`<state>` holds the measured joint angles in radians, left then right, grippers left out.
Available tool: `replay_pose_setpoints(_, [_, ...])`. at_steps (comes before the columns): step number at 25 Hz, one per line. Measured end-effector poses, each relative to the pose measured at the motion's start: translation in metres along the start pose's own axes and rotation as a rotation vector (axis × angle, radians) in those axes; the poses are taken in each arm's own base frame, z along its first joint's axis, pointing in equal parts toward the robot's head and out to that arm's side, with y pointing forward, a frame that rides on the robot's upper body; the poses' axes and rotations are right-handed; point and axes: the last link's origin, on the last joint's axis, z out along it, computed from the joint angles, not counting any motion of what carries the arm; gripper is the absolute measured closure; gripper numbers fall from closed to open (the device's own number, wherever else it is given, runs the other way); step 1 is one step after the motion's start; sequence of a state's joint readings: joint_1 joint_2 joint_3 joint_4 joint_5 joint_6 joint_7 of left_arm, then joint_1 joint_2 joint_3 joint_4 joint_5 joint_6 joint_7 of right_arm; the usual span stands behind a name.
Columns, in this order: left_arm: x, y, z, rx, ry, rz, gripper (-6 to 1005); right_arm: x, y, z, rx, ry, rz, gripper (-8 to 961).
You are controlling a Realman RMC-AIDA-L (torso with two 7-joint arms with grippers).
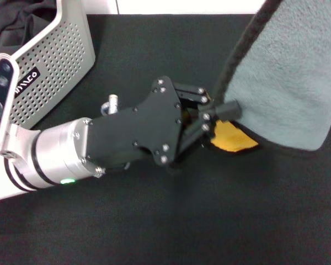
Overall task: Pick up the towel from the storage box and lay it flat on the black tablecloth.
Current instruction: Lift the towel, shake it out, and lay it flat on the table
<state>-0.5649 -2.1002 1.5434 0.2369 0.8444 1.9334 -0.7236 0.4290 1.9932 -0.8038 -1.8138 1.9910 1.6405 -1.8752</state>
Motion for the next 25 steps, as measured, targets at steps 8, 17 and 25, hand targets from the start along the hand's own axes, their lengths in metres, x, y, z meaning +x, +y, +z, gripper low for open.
replay_pose_setpoints(8, [0.019, -0.010, -0.019, 0.069, 0.033, -0.089, 985, 0.006, 0.018, -0.016, 0.045, 0.103, 0.274, 915])
replay_pose_setpoints(17, [0.043, 0.013, -0.036, -0.020, 0.004, -0.148, 986, -0.012, 0.055, -0.029, 0.037, 0.235, 0.480, 915])
replay_pose_setpoints(25, [0.058, 0.044, -0.052, -0.032, -0.003, -0.177, 986, -0.027, 0.094, -0.045, 0.050, 0.267, 0.651, 914])
